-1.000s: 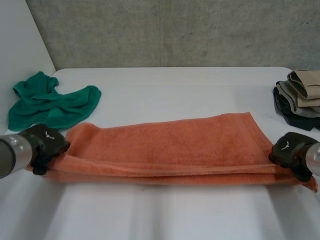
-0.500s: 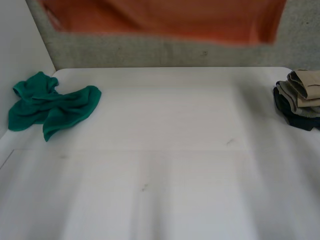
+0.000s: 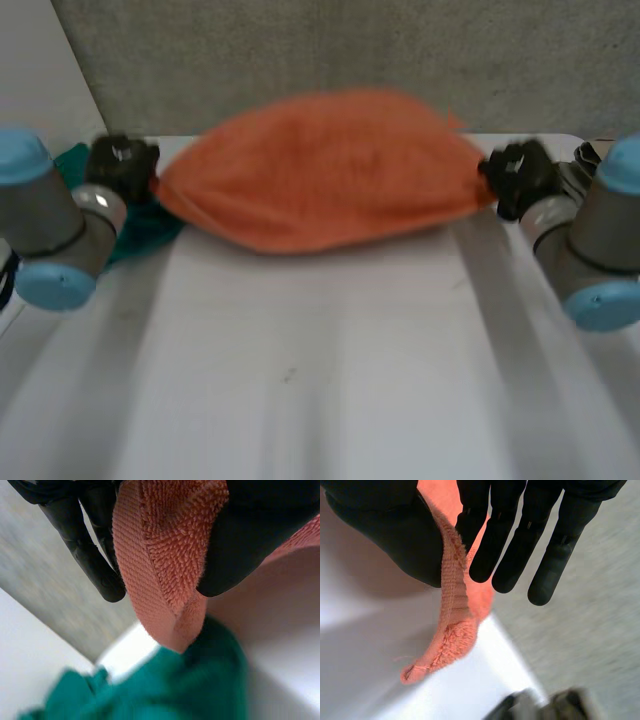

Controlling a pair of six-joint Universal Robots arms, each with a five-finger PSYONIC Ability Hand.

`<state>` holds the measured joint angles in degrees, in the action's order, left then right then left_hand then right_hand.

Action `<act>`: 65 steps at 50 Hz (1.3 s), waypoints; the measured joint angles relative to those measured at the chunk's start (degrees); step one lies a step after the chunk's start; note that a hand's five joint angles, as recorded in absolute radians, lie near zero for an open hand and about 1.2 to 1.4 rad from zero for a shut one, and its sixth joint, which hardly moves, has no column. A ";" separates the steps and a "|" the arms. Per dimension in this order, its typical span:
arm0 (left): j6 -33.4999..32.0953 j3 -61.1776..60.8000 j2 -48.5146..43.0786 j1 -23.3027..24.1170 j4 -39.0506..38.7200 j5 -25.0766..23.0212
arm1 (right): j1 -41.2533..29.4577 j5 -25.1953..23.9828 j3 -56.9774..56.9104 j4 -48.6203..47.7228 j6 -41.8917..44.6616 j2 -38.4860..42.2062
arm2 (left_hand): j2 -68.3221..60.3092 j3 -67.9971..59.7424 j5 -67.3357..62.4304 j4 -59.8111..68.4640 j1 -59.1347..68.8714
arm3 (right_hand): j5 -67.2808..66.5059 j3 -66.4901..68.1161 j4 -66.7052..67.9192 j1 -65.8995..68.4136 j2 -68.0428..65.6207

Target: Fold the laundry.

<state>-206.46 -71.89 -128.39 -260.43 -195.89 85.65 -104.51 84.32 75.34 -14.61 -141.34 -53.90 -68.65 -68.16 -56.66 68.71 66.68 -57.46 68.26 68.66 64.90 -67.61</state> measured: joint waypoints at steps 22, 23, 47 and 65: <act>-18.90 -6.95 2.32 -2.15 10.58 -2.53 | 0.28 -0.07 2.33 5.45 2.03 0.74 | 29.56 29.01 27.93 -29.69 -27.25 | -0.01 0.00 0.00 0.00 0.00; -18.91 -7.16 2.43 -2.22 10.51 -2.57 | 0.28 -0.07 2.61 5.41 2.03 0.60 | 29.56 29.01 27.92 -29.69 -27.25 | -0.01 0.00 0.01 0.00 0.00; -19.83 -16.55 8.03 -3.86 10.69 -5.32 | 1.35 0.17 8.63 6.94 4.42 -2.98 | 0.15 0.15 0.15 -0.31 0.00 | -0.01 0.00 0.00 0.00 0.00; -33.92 -22.89 22.60 -12.50 38.20 -6.69 | 8.85 -1.84 21.97 35.32 33.21 -21.10 | 0.08 0.03 0.14 -0.27 0.00 | -0.86 0.00 0.01 0.00 0.00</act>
<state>-240.38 -94.78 -105.79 -272.93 -157.69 78.97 -95.65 82.47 97.30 20.70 -108.13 -74.99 -68.57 -68.13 -56.52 68.44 66.67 -58.32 68.26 68.67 64.90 -67.61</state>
